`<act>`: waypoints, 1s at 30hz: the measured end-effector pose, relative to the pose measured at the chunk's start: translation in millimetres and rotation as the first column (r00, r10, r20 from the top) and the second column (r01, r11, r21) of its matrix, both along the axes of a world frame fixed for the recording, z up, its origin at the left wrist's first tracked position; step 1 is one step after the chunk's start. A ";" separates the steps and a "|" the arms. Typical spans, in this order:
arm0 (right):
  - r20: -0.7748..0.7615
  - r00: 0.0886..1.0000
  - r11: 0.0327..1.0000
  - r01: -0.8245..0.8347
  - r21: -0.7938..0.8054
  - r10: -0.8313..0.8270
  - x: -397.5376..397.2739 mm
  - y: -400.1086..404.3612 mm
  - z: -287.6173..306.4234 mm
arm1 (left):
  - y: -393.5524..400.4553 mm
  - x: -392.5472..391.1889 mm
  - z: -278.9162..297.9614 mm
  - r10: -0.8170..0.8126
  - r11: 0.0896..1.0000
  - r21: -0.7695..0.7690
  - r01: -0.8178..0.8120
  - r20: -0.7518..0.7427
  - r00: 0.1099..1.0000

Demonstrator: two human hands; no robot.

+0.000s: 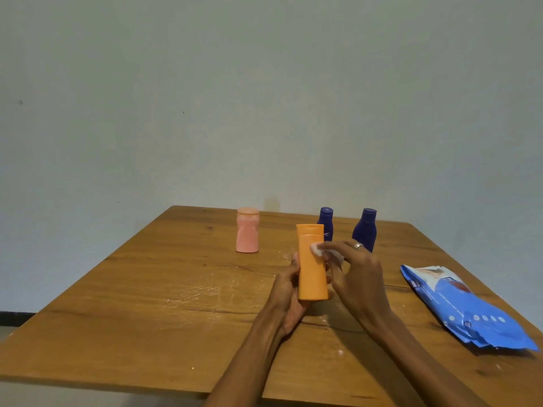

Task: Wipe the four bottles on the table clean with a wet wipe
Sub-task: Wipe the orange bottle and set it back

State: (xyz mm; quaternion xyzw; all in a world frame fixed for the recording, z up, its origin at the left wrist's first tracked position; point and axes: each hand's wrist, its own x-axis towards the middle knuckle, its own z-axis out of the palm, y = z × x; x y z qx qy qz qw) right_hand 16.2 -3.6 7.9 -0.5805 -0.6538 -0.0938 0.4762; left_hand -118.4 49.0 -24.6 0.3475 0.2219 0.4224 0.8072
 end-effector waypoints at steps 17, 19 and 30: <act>-0.003 1.000 0.999 0.031 -0.038 -0.031 0.2 -0.4 8.0 | -3.4 1.2 -0.2 -0.011 1.000 0.014 0.012 -0.041 0.999; 0.018 1.000 0.998 0.017 -0.053 -0.016 -1.2 -2.3 5.0 | -3.6 0.3 0.8 0.003 1.000 0.012 -0.003 -0.037 0.999; -0.087 0.996 0.976 -0.037 -0.214 0.018 -13.6 -44.7 -46.8 | 4.8 0.4 -3.6 0.077 0.996 -0.035 -0.077 -0.014 0.997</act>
